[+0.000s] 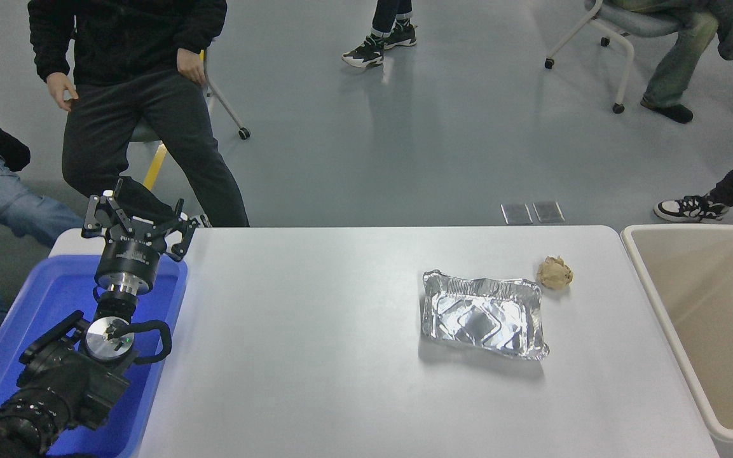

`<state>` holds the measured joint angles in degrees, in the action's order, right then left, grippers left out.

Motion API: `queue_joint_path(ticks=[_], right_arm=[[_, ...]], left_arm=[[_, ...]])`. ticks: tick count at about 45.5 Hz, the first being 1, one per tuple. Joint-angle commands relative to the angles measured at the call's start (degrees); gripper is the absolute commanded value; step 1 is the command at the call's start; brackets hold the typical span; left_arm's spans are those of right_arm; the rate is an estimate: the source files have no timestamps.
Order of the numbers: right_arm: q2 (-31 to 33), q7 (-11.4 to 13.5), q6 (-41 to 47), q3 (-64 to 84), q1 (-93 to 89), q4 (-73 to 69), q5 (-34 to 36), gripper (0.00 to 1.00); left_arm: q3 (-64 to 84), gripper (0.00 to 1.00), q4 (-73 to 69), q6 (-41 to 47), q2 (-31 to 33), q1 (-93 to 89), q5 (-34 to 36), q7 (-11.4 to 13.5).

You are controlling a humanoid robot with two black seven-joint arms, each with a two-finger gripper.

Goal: Pick up paper cup place in dustbin

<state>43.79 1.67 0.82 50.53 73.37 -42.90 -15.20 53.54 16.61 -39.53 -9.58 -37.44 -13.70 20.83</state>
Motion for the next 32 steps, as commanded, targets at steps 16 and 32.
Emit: queue_joint_path(ticks=[16,32], right_arm=[[-6.1,-0.1,7.7,16.0,20.5,-19.1,-3.4,1.0],[-11.8,-0.2,43.5,13.7,34.5,-21.0,-4.9,1.0]], left_arm=[[0.1,0.99,0.0,0.0,0.0,0.0,0.0,0.0],[0.0,0.99,0.0,0.0,0.0,0.0,0.0,0.0]])
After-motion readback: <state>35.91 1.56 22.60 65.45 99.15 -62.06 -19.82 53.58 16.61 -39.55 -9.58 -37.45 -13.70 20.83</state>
